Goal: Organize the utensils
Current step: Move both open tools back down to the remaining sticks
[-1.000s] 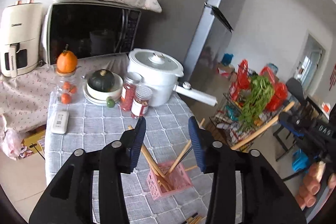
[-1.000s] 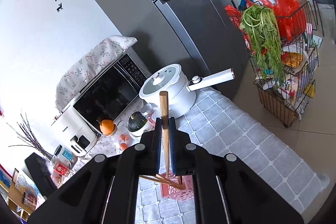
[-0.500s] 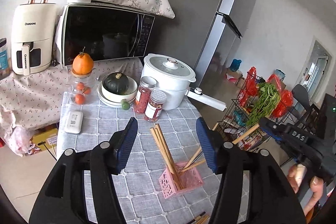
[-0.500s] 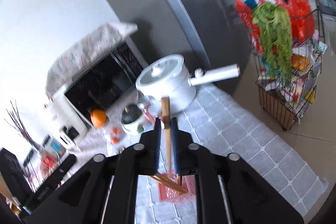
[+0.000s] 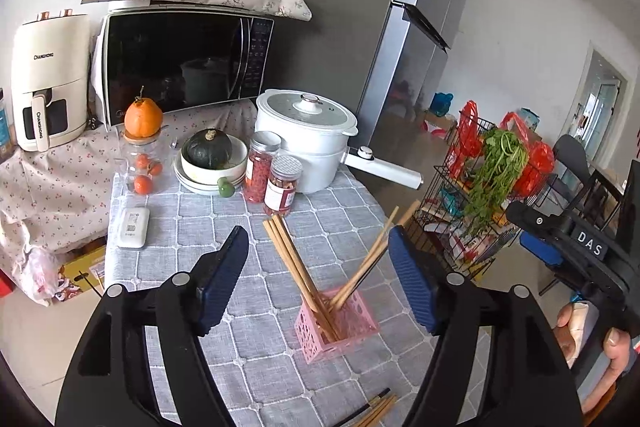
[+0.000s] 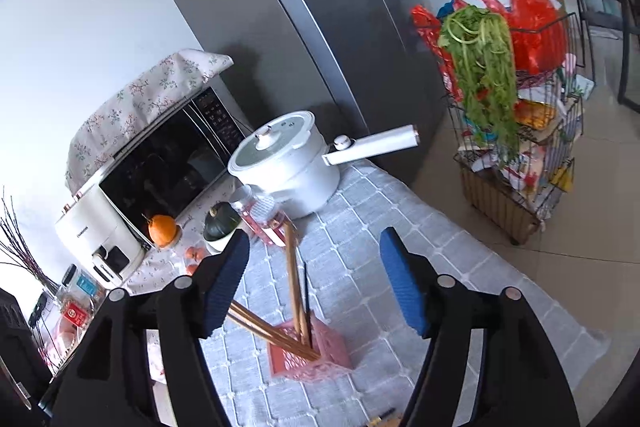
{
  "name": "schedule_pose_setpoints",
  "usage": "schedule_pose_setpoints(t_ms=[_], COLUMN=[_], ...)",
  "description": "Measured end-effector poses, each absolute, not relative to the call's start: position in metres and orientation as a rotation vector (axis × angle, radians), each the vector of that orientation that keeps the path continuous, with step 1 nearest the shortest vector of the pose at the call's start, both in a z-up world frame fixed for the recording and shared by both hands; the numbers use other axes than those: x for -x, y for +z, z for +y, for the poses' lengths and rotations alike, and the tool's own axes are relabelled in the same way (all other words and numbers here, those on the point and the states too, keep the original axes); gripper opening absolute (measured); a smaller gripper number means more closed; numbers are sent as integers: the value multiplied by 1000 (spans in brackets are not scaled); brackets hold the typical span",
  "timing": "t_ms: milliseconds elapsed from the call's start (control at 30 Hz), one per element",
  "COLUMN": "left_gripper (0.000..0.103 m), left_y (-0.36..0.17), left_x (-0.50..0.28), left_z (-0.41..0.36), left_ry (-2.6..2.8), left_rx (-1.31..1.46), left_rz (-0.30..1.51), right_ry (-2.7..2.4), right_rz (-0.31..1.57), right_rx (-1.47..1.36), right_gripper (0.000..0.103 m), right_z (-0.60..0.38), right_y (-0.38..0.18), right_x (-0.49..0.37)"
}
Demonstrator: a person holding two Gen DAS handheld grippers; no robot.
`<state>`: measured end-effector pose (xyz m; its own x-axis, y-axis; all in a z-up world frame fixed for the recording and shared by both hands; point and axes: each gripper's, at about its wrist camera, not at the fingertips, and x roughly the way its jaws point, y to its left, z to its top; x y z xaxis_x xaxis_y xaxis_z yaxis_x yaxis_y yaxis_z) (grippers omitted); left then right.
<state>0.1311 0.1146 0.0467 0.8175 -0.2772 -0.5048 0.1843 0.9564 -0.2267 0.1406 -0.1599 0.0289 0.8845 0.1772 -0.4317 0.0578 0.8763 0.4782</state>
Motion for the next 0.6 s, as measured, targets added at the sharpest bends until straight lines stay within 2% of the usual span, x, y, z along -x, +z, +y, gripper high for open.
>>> schedule_pose_setpoints(t_ms=[67,233,300,367,600], left_gripper=[71,81,91,96,96], left_y=[44,37,33,26,-18], left_x=[-129,-121,-119,-119,-126], left_z=[110,98,94,90,61], left_ry=[-252,-247,-241,-241,-288], left_rx=[163,108,87,59,-94], left_rz=[573,588,600,631,797], right_ry=[50,12,-18,-61,-115], right_rz=[483,502,513,536,763], right_rx=[-501,-460,-442,-427,-487], right_gripper=[74,84,95,96,96], right_z=[-162,-164,-167,-173,-198], right_y=[27,17,10,-3,-73], right_x=[-131,-115,-108,-101,-87])
